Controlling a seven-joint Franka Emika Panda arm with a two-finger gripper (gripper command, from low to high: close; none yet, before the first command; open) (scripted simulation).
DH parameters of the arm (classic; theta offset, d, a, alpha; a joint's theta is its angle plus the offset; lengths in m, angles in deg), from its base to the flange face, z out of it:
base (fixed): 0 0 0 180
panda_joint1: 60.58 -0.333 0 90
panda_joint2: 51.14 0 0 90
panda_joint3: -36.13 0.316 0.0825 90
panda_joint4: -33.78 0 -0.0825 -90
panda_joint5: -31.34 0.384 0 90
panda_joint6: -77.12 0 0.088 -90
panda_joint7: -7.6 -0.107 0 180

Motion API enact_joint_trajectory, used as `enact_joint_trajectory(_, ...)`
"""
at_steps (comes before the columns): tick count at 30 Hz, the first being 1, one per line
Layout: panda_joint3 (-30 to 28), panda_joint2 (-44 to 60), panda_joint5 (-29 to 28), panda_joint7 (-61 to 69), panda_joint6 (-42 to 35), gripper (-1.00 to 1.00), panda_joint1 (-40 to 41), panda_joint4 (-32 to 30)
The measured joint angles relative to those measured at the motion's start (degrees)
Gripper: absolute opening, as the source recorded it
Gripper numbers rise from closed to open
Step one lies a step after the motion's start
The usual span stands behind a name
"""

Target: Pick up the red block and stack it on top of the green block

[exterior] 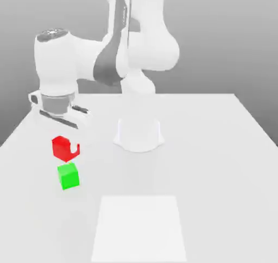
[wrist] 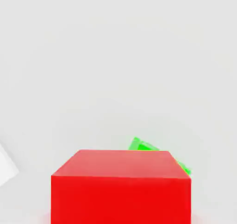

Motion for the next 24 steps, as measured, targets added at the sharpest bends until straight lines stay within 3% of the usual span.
enact_joint_trajectory(8,-2.63,14.61,7.99,5.48,14.35,-1.0,-4.23,0.12)
enact_joint_trajectory(9,-2.63,15.64,8.78,6.0,15.34,1.0,-4.49,0.12)
enact_joint_trajectory(16,-2.62,15.39,8.58,5.9,15.1,1.0,-4.29,0.13)
enact_joint_trajectory(24,0.37,1.16,1.27,1.03,1.32,1.0,0.82,-0.23)
